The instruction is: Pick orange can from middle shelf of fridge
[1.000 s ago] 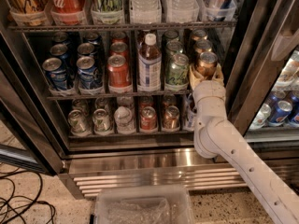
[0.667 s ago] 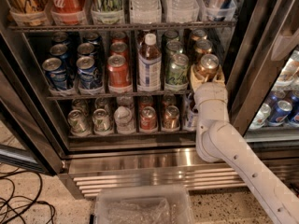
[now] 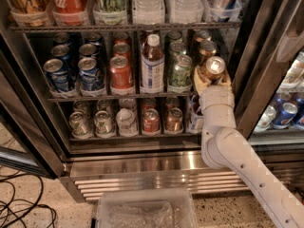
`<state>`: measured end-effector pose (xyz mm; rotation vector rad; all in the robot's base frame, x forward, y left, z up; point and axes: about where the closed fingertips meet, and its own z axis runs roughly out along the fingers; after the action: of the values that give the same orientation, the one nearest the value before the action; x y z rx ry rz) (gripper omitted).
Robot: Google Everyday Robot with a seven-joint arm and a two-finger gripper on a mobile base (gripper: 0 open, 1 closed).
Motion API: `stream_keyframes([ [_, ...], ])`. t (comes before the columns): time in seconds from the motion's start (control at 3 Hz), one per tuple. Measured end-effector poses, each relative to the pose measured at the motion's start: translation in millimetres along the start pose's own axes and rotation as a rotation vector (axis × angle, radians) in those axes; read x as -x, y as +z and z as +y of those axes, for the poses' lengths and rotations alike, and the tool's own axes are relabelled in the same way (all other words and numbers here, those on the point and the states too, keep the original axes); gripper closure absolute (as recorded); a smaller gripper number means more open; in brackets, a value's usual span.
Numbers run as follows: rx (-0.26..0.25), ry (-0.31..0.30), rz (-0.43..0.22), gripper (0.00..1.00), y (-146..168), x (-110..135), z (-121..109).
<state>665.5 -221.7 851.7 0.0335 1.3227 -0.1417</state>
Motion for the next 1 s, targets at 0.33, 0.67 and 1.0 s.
stream_keyframes([
  [0.33, 0.007, 0.002, -0.005, 1.0, -2.9, 2.6, 1.3],
  [0.67, 0.017, 0.003, -0.007, 1.0, -5.6, 5.1, 2.8],
  [1.0, 0.028, 0.005, -0.007, 1.0, -8.4, 7.9, 4.3],
])
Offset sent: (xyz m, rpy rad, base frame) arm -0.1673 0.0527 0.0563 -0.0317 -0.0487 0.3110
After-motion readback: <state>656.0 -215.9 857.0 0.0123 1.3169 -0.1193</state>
